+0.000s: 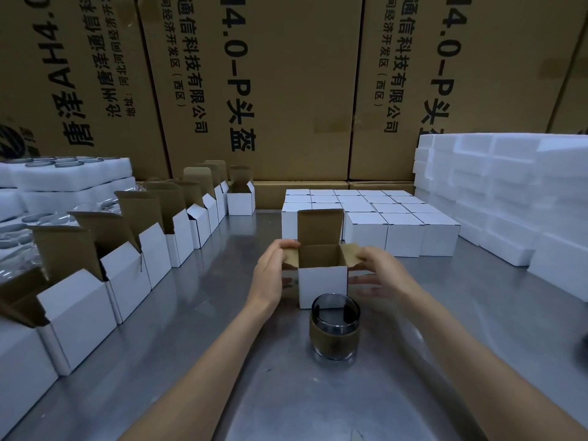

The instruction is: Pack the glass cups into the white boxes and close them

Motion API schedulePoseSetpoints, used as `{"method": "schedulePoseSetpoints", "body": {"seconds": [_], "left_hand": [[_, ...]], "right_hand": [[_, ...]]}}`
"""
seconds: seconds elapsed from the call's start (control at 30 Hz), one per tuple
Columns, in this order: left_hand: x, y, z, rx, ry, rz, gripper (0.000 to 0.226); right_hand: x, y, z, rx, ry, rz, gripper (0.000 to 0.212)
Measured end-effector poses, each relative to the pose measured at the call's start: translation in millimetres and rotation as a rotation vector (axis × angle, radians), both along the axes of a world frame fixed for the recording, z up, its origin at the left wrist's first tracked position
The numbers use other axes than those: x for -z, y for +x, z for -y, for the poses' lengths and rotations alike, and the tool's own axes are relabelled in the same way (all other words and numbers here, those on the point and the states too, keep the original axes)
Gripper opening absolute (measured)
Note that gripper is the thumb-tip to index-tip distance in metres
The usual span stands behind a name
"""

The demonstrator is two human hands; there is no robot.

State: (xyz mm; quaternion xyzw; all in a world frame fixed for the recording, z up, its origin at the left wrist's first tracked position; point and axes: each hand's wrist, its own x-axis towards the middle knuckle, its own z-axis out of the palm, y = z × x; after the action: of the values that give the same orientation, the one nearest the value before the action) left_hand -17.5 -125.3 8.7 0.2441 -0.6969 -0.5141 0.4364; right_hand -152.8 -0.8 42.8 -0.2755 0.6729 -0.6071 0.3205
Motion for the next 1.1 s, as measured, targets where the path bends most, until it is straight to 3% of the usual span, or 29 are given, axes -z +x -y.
{"method": "schedulePoseSetpoints", "body": {"seconds": [0.1, 0.17, 0.23, 0.33, 0.47, 0.57, 0.8, 0.87, 1.0, 1.1], "left_hand": [[1, -1, -1, 0.035, -0.005, -0.008, 0.031], [0, -2, -2, 0.048, -0.044, -0.022, 0.032], [-2, -2, -3, 0.067, -0.068, -0.043, 0.036], [-1, -1, -4, 0.101, -0.109, -0.049, 0.049], [5, -1, -6, 0.135, -0.152, 0.02, 0.071], [5, 0, -4, 0.188, -0.086, 0.035, 0.086], [11, 3, 1, 0.269, -0.093, 0.165, 0.091], [11, 3, 2, 0.28, -0.075, 0.141, 0.089], [10, 4, 1, 0.293, -0.044, 0.13, 0.093], [8, 5, 0, 0.296, -0.031, 0.154, 0.095]], "right_hand": [[-17, -1, -5, -0.074, 0.148, -0.15, 0.026], [-34, 0, -10, -0.091, 0.26, -0.415, 0.05], [-55, 6, -18, -0.104, 0.306, -0.71, 0.06], [-82, 21, -37, -0.338, 0.436, -1.028, 0.036], [-86, 55, -45, -0.773, 0.738, -1.082, 0.027], [-71, 62, -34, -0.817, 0.832, -1.153, 0.027], [-75, 49, -36, -0.664, 0.609, -1.194, 0.007], [-86, 41, -43, -0.611, 0.483, -1.165, 0.012], [-95, 23, -46, -0.329, 0.098, -1.078, 0.018], [-81, 17, -33, -0.111, 0.096, -1.214, 0.014]]}}
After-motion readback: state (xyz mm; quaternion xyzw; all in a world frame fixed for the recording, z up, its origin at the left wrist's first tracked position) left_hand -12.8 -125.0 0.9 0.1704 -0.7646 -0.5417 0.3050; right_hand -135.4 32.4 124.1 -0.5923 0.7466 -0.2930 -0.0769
